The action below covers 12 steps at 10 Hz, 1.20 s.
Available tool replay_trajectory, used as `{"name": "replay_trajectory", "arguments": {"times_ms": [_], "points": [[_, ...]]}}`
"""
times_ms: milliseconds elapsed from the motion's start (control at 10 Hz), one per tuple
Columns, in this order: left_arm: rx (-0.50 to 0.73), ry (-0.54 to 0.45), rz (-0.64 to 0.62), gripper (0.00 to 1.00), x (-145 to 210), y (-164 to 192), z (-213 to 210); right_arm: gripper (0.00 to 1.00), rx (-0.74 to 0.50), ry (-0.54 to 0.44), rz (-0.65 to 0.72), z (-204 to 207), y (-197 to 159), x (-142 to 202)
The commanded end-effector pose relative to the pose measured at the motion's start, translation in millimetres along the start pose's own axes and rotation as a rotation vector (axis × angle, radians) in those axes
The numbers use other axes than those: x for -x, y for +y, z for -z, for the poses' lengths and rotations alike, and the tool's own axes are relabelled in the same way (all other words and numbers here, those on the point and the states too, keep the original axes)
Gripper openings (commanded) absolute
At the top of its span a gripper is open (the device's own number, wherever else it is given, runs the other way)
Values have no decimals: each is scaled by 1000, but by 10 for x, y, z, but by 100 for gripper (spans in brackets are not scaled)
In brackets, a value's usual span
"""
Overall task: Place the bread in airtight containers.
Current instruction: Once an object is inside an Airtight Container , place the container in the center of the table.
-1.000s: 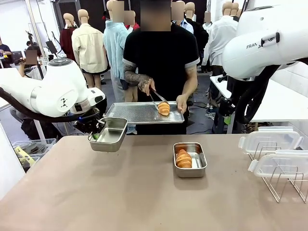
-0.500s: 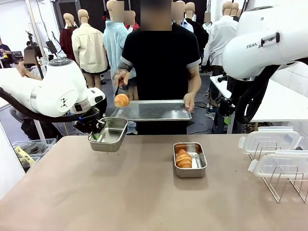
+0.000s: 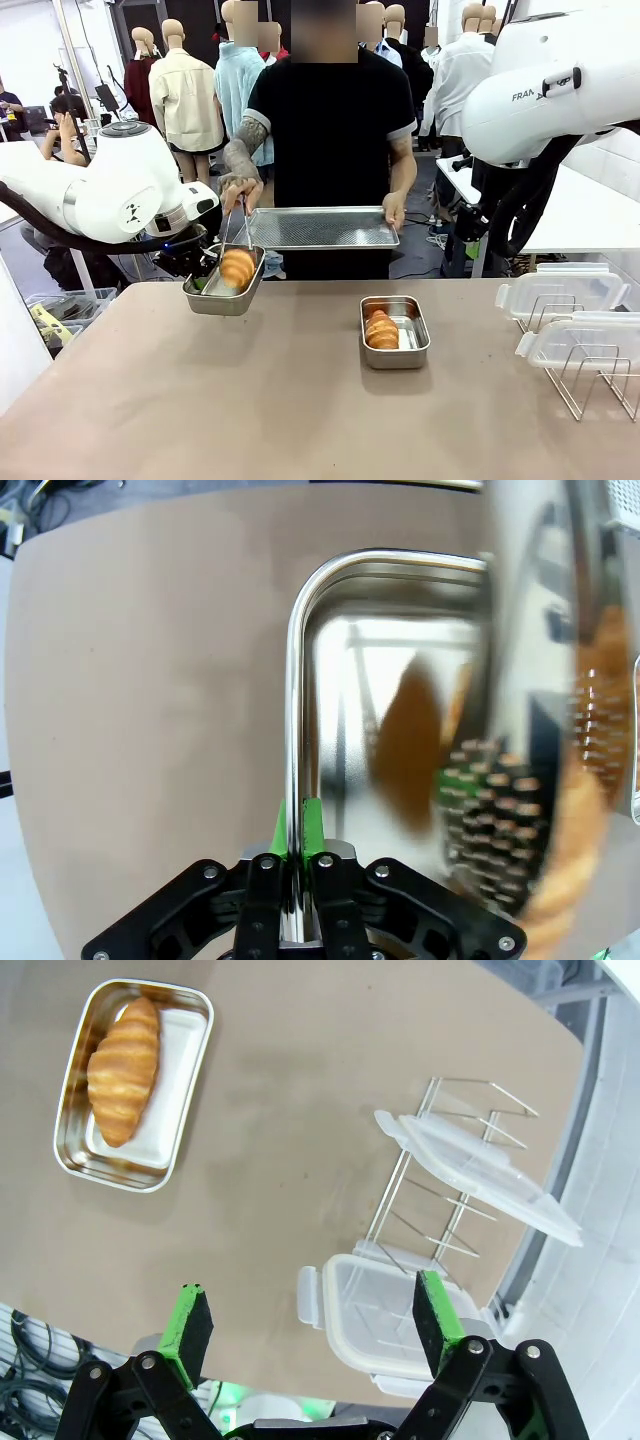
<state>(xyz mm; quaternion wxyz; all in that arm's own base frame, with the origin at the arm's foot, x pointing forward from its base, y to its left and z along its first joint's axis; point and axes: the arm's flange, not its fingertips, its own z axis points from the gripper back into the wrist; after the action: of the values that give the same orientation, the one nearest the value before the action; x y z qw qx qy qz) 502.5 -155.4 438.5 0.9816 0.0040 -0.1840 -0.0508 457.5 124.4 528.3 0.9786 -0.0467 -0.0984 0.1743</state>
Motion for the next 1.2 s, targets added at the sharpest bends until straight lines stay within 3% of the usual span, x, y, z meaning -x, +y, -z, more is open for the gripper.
{"name": "replay_trajectory", "arguments": {"times_ms": [0,1100], "points": [[2,-7,-2,0,-38,4,-34,100,19,14,-8,-16,-8,-31],[2,-7,-2,0,-38,4,-34,100,19,14,-8,-16,-8,-31]]}}
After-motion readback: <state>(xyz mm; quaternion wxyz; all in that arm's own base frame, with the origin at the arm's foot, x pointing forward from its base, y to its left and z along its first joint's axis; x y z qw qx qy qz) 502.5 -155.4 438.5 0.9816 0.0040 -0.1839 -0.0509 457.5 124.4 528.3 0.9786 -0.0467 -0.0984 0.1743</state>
